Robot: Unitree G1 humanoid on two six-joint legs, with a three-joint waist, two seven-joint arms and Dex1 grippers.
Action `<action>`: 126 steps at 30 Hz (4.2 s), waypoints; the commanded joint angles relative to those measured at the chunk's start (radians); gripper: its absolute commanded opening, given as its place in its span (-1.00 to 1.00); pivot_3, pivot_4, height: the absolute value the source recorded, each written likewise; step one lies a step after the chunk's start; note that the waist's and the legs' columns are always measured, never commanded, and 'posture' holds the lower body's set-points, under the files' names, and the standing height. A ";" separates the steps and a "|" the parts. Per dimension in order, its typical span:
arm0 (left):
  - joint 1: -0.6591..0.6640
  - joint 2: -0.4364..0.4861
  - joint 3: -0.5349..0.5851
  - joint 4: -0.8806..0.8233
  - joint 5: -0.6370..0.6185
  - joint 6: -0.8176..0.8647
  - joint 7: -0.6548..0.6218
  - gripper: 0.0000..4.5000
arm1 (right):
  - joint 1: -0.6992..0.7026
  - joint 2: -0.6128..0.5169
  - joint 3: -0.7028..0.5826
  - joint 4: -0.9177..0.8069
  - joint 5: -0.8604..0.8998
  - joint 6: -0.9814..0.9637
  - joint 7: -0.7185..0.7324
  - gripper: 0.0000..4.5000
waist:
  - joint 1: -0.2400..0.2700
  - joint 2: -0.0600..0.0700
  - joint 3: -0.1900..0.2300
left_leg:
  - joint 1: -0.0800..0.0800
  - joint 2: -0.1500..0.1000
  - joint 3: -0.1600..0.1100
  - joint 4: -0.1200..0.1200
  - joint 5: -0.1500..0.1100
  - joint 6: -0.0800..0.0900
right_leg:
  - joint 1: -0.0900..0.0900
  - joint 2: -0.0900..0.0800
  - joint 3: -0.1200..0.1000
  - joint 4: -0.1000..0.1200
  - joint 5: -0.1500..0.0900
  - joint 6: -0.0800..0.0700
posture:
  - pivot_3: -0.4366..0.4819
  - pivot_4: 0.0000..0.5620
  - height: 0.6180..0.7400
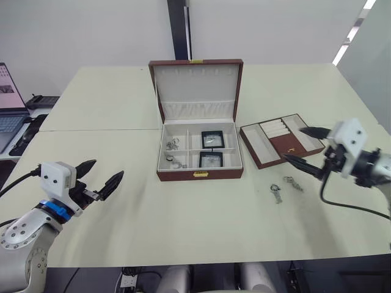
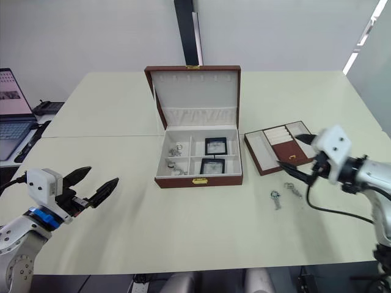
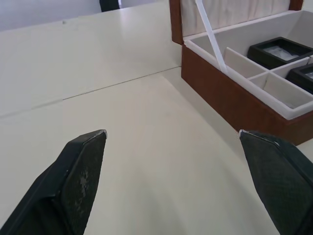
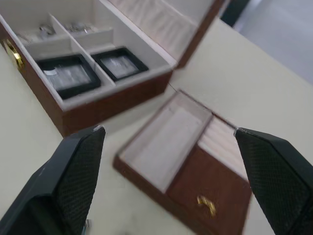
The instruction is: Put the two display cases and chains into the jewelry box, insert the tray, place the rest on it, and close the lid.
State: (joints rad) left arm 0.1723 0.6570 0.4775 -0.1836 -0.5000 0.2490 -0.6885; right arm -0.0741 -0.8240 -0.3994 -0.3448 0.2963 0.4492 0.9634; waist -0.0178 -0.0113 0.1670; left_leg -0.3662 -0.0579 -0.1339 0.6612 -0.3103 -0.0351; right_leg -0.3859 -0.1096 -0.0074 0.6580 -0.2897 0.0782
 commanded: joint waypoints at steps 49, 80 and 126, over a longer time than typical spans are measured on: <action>-0.066 0.091 -0.108 -0.228 -0.090 -0.003 -0.217 1.00 | 0.274 -0.105 -0.200 0.474 -0.102 -0.530 -0.050 0.99 | 0.002 0.001 0.000 | 0.003 0.000 0.001 0.001 0.000 0.000 | 0.006 -0.001 -0.001 -0.001 0.000 0.000 | -0.05 -0.47 1.00; -0.388 0.037 -0.423 -0.393 -0.203 0.174 -0.271 1.00 | -0.601 -0.168 0.620 0.771 -0.503 -0.287 0.085 0.99 | -0.012 0.003 0.000 | 0.002 0.001 0.001 0.002 0.002 -0.004 | 0.004 0.000 0.000 -0.001 0.000 0.000 | -0.05 -0.47 1.00; -0.473 -0.005 -0.453 -0.359 -0.181 0.197 -0.244 1.00 | -0.583 -0.109 0.521 0.547 -0.297 0.332 0.172 -0.99 | -0.011 0.003 0.000 | 0.000 0.000 0.001 0.002 0.002 -0.004 | 0.001 0.000 0.000 0.000 0.000 0.000 | -0.05 -0.47 1.00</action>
State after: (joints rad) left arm -0.2924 0.6519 0.0240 -0.5361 -0.6802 0.4535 -0.9299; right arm -0.6254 -0.9264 0.1408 0.2212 -0.0144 0.7857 1.1475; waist -0.0285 -0.0082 0.1674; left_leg -0.3659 -0.0576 -0.1327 0.6634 -0.3080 -0.0391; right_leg -0.3847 -0.1097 -0.0071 0.6585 -0.2895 0.0783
